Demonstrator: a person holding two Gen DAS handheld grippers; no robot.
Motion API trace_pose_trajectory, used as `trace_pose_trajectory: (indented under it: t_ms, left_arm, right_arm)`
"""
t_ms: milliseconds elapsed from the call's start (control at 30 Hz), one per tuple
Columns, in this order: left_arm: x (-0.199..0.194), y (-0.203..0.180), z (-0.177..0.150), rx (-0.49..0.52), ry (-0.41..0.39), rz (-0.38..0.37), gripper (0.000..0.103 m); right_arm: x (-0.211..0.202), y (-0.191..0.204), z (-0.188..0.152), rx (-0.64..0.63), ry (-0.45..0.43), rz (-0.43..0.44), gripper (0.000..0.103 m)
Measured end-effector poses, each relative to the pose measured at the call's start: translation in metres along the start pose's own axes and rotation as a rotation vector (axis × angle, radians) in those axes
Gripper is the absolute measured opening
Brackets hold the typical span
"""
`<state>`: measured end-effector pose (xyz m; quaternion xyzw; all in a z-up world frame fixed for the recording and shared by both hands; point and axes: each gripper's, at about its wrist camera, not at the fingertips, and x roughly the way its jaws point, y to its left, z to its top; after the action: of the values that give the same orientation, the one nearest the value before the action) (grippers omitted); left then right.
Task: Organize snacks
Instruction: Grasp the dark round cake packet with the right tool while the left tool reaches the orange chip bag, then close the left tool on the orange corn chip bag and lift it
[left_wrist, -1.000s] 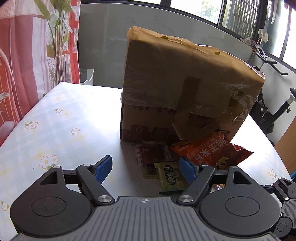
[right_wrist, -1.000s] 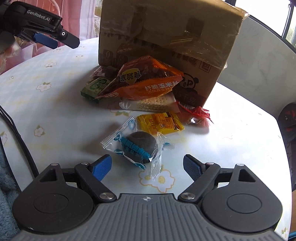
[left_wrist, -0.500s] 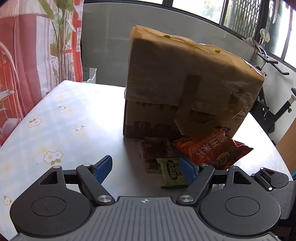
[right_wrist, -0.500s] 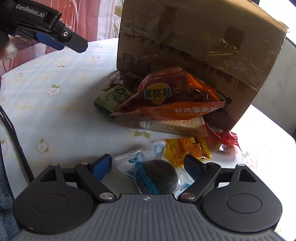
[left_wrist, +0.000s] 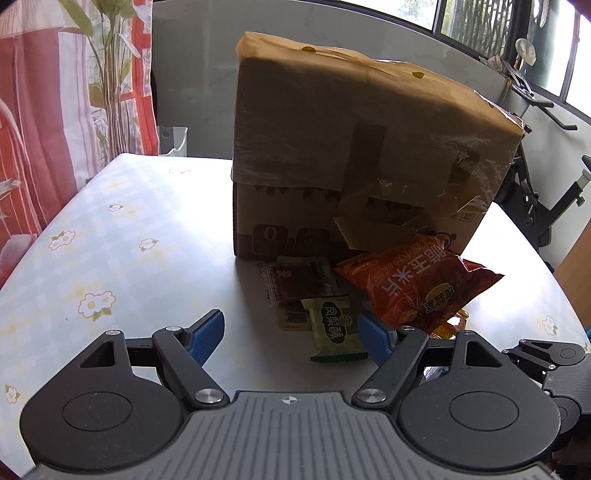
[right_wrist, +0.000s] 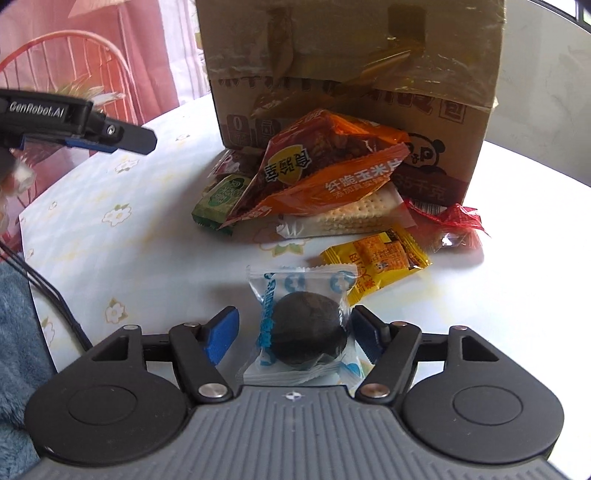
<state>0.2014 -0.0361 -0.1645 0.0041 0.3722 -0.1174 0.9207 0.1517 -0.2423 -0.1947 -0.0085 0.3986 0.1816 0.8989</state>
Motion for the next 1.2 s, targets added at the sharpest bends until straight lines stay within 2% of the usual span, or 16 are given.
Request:
trace_pose_trajectory:
  t_ms: [100, 267, 400, 533, 667, 767, 800, 867, 933, 1033, 1133, 1200]
  left_arm:
    - [-0.001, -0.003, 0.000, 0.011, 0.002, 0.005, 0.081]
    - [0.001, -0.004, 0.000, -0.008, 0.028, -0.008, 0.081]
    - [0.007, -0.012, 0.003, -0.017, 0.050, -0.041, 0.081]
    - [0.016, -0.022, 0.024, -0.060, 0.046, -0.067, 0.082]
    - [0.036, -0.042, 0.044, -0.089, 0.052, -0.101, 0.082]
    - [0.053, -0.059, 0.052, -0.104, 0.089, -0.098, 0.082]
    - [0.059, -0.064, 0.054, -0.105, 0.096, -0.110, 0.083]
    - [0.068, -0.072, 0.057, -0.111, 0.104, -0.106, 0.084]
    - [0.079, -0.077, 0.059, -0.137, 0.105, -0.097, 0.085]
    - [0.097, -0.081, 0.061, -0.175, 0.125, -0.088, 0.085]
    - [0.113, -0.087, 0.057, -0.154, 0.155, -0.074, 0.085]
    - [0.117, -0.086, 0.050, -0.155, 0.145, -0.084, 0.090]
  right_arm:
    - [0.001, -0.003, 0.000, 0.028, -0.025, 0.001, 0.062]
    - [-0.003, 0.007, -0.011, -0.079, -0.041, -0.037, 0.058]
    - [-0.010, 0.000, -0.019, -0.056, -0.080, 0.000, 0.050]
    - [-0.021, -0.013, -0.023, 0.008, -0.178, -0.012, 0.050]
    - [-0.030, -0.021, -0.027, 0.038, -0.256, -0.094, 0.050]
    - [-0.031, -0.031, -0.033, 0.106, -0.252, -0.198, 0.050]
    - [-0.032, -0.036, -0.035, 0.139, -0.261, -0.209, 0.050]
    - [-0.039, -0.046, -0.038, 0.200, -0.295, -0.211, 0.050]
    - [-0.039, -0.050, -0.038, 0.210, -0.291, -0.210, 0.050]
    - [-0.035, -0.048, -0.036, 0.186, -0.270, -0.191, 0.050]
    - [-0.032, -0.046, -0.036, 0.164, -0.249, -0.185, 0.050]
    - [-0.033, -0.048, -0.037, 0.173, -0.253, -0.179, 0.050]
